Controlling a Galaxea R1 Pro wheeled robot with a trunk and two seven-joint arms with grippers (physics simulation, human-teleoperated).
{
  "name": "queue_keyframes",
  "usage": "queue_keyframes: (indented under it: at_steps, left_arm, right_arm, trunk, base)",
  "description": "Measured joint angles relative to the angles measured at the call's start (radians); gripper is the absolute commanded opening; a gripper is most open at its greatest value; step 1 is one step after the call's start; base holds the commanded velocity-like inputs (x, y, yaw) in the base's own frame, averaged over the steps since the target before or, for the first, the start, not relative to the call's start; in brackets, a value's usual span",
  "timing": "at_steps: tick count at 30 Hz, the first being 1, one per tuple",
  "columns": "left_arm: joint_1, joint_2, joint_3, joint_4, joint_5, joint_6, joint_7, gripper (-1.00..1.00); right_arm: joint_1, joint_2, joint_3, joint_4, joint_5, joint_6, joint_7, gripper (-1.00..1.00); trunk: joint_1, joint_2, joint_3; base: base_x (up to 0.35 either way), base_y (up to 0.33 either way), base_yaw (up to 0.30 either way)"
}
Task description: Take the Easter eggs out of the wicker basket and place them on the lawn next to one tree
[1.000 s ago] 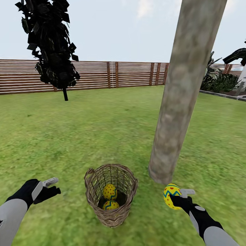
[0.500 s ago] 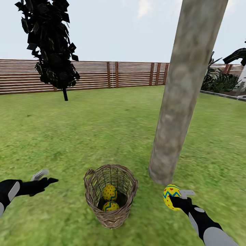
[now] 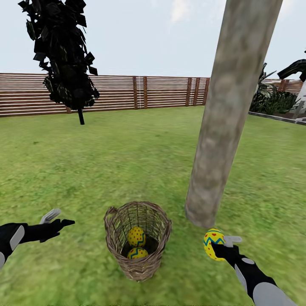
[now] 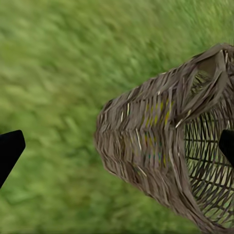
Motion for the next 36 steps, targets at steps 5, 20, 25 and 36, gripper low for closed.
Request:
queue_keyframes:
  at_steps: [5, 20, 25, 36]
  left_arm:
    - [0.000, 0.000, 0.000, 0.000, 0.000, 0.000, 0.000, 1.00]
    - [0.000, 0.000, 0.000, 0.001, 0.000, 0.000, 0.001, 1.00]
    - [0.000, 0.000, 0.000, 0.001, 0.000, 0.000, 0.001, 1.00]
    - [0.000, 0.008, -0.002, 0.001, -0.006, -0.013, 0.002, 1.00]
  right_arm:
    - [-0.005, 0.060, 0.102, 0.005, 0.068, -0.004, -0.204, -1.00]
    - [-0.040, 0.059, 0.116, 0.131, 0.072, -0.005, -0.319, -1.00]
    - [-0.044, 0.060, 0.116, 0.132, 0.072, -0.005, -0.319, -1.00]
    - [-0.046, 0.062, 0.116, 0.134, 0.071, -0.008, -0.319, -1.00]
  trunk:
    - [0.019, -0.035, -0.016]
    - [0.070, -0.126, -0.064]
    - [0.072, -0.127, -0.084]
    - [0.072, -0.128, -0.091]
  base:
    - [0.000, 0.000, 0.000]
    - [0.000, 0.000, 0.000]
    - [0.000, 0.000, 0.000]
    - [0.106, 0.000, 0.000]
